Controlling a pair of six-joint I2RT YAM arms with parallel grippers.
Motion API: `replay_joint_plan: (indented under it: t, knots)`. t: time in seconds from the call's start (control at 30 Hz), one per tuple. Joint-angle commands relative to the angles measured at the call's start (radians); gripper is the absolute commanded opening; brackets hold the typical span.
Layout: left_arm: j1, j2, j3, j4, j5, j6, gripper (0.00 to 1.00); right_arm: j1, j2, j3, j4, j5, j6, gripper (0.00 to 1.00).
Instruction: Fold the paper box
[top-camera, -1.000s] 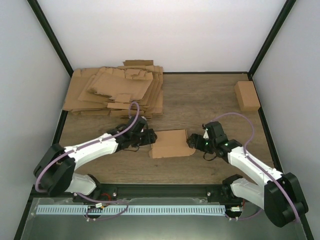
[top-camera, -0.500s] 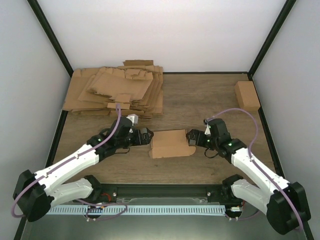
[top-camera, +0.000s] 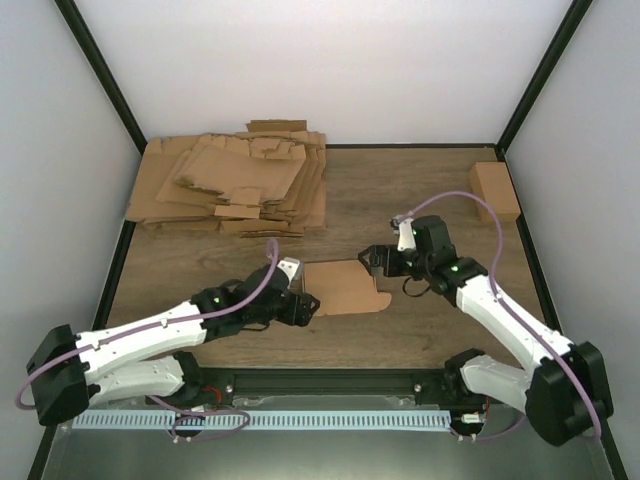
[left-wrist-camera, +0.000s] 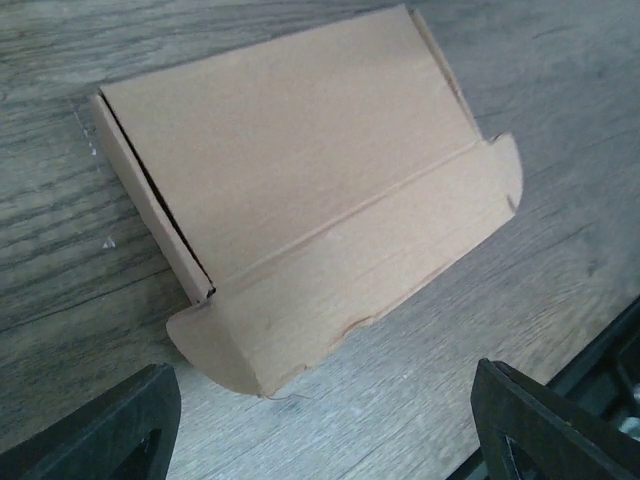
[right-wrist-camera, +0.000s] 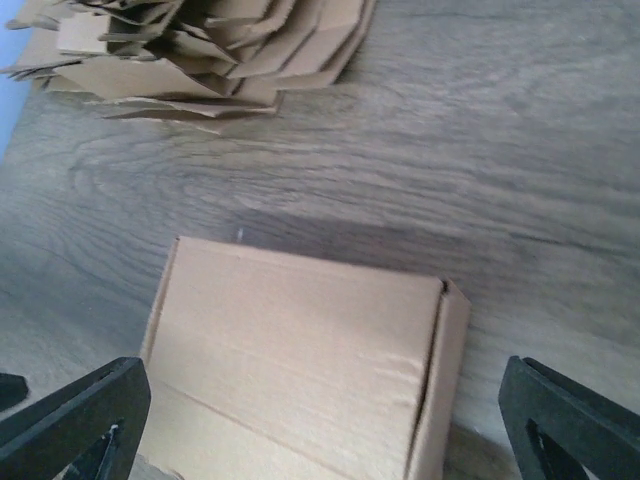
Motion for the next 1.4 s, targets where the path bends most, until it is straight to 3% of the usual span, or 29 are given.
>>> replay_joint_plan:
  t: [0.0, 0.27, 0.43, 0.63, 0.77, 0.9, 1.2, 1.37]
  knots:
    - [-0.092, 0.048, -0.025, 0.02, -0.202, 0.013, 0.82, 0.007, 0.089, 0.076, 0.08, -0.12, -0.127, 0.98]
    - [-0.154, 0.129, -0.091, 0.06, -0.258, -0.053, 0.66, 0.013, 0.278, 0.138, 0.205, -0.249, -0.227, 0.94]
    - [-0.151, 0.091, -0.144, 0.092, -0.213, -0.115, 0.64, 0.022, 0.338, 0.163, 0.166, -0.147, -0.207, 0.94]
    - [-0.106, 0.064, -0.192, 0.195, -0.087, -0.139, 0.64, 0.022, 0.329, 0.115, 0.188, -0.152, -0.203, 0.95]
    - [0.022, 0.065, -0.212, 0.279, 0.103, -0.174, 0.64, 0.022, 0.345, 0.119, 0.16, -0.102, -0.175, 0.95]
    - [0.117, 0.059, -0.213, 0.302, 0.214, -0.215, 0.62, 0.022, 0.314, 0.107, 0.089, 0.008, -0.1, 0.94]
    - [0.119, 0.116, -0.139, 0.223, 0.252, -0.218, 0.54, 0.022, 0.088, 0.007, -0.059, -0.008, 0.008, 0.78]
    - [0.118, 0.181, -0.12, 0.233, 0.263, -0.223, 0.51, 0.041, 0.052, -0.002, -0.116, 0.012, 0.087, 0.77]
